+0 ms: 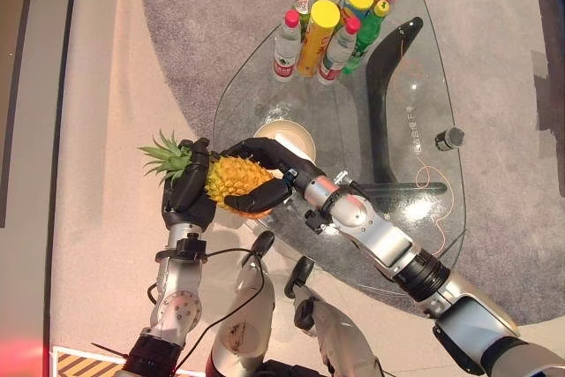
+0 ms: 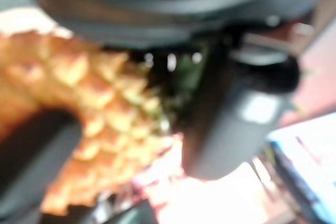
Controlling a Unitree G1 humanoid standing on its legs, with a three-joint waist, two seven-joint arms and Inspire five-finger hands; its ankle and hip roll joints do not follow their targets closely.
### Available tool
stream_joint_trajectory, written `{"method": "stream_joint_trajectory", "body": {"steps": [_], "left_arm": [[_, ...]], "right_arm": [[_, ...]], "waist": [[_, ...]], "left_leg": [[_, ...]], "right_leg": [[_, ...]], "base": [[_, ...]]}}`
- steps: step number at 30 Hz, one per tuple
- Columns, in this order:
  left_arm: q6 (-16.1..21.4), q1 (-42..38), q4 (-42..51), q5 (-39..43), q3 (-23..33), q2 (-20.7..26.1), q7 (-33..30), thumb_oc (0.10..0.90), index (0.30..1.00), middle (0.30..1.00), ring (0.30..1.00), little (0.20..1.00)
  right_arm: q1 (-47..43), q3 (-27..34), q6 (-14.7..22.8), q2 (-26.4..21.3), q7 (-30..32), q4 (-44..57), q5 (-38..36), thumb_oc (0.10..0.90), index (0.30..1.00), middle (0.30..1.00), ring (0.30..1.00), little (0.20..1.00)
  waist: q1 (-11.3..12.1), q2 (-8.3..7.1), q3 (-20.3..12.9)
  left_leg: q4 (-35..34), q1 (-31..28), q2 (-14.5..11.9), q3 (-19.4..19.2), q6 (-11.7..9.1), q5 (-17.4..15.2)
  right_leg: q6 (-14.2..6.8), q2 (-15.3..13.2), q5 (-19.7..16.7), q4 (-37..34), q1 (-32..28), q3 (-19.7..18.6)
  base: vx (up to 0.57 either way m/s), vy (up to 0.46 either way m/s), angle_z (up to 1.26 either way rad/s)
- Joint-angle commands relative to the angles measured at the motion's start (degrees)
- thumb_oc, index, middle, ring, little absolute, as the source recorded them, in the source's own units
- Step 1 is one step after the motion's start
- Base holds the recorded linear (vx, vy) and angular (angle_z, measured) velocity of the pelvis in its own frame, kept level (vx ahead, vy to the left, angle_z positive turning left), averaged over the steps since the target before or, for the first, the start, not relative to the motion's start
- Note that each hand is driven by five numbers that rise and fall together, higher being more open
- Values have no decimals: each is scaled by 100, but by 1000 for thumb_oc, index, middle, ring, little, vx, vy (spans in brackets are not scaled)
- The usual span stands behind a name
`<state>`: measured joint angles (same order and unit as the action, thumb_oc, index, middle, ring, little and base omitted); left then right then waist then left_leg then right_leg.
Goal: Pick up the fruit to the plate
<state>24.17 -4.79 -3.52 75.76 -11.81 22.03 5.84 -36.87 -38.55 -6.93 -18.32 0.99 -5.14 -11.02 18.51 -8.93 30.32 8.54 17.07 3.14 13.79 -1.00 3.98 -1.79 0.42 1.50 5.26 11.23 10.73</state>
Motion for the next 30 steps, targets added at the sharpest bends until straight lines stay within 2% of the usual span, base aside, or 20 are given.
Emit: {"method": "stream_joint_trajectory", "body": {"steps": [1, 20, 30], "left_arm": [[626, -721, 1500, 107, 516, -75, 783, 100, 300, 300, 300, 200], [961, -550, 1504, 54, 700, -69, 882, 100, 300, 300, 300, 200], [1154, -455, 1564, 62, 811, -95, 920, 100, 300, 300, 300, 200]], "right_arm": [[152, 75, 637, 319, 291, 1239, 86, 800, 900, 900, 900, 900], [1008, 981, 685, -103, 917, 1822, 606, 800, 900, 900, 900, 900], [1517, 1546, 990, -292, 1137, 2005, 622, 800, 900, 900, 900, 900]], "waist": [[-162, -473, -53], [-469, -514, -53], [-652, -523, -53]], "left_leg": [[-24, -289, 307, 59, 407, -657], [-36, -183, 258, -100, 460, -702], [-28, -52, 231, -207, 474, -701]], "right_leg": [[-201, 6, -361, -100, -322, -7], [-285, 9, -422, -103, -151, -178], [-308, 4, -442, -81, 12, -227]], "base": [[-30, 19, -5], [-25, 18, -5], [-32, 21, -3]]}}
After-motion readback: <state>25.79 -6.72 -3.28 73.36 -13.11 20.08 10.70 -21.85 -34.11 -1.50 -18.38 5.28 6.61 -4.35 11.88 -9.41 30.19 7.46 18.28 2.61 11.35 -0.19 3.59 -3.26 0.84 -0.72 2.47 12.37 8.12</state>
